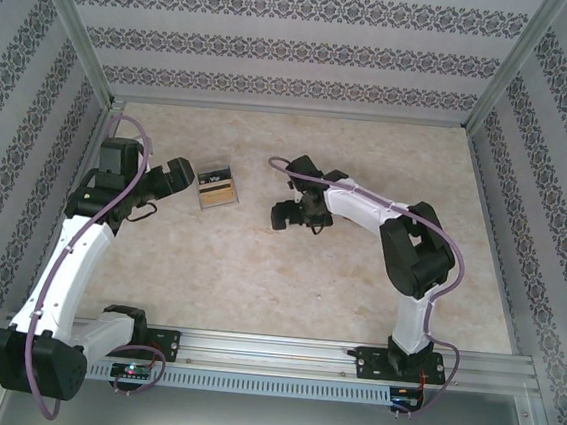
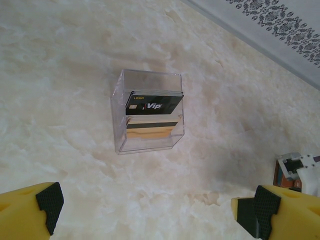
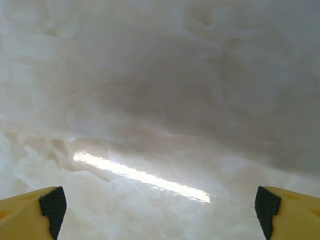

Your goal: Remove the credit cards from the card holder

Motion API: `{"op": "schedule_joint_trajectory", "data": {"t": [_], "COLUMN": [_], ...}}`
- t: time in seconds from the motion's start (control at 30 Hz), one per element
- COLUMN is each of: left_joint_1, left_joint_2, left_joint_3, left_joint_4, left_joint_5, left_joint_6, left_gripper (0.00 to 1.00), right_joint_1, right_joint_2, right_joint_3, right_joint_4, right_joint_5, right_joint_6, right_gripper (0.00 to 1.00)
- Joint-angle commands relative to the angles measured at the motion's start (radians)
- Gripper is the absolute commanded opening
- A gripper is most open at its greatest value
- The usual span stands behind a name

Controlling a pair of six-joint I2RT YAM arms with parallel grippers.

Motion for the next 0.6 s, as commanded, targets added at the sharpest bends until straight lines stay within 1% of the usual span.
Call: {"op": "schedule_joint_trajectory", "data": {"t": [0.0,0.13,0.23,0.33,0.47,0.57], "left_joint_1": [-0.01,-0.012,-0.01,-0.011,-0.011,-0.011], "left_joint_2": [-0.021,-0.023,-0.026,-0.024,-0.023,-0.021], "left_joint_3": [-0.014,-0.012,-0.012,-0.009,-0.001,0.004], "left_joint_4": [-0.021,-0.018,-0.017,-0.02,-0.034,-0.045], "left_joint_5": [0.019,0.03,0.027,0.026,0.017,0.006], "left_joint_6": [0.012,0.01,0.01,0.011,0.017,0.023], "left_gripper": [0.99,0.99,1.0,0.99,0.99,0.99], "right_joint_1": [-0.062,-0.184,-0.32,-0.432,-0.521,-0.545], "right_joint_2": [-0.105,-0.156,-0.142,-0.103,-0.026,0.046], "right_joint_3": [-0.024,-0.043,-0.047,-0.04,0.001,0.053], "right_joint_4": [-0.002,-0.016,-0.016,-0.003,0.01,-0.001], "right_joint_5": [0.139,0.212,0.196,0.174,0.124,0.056], "right_joint_6": [0.086,0.135,0.168,0.198,0.209,0.213], "right_gripper": [0.98,0.98,0.98,0.98,0.98,0.98]}}
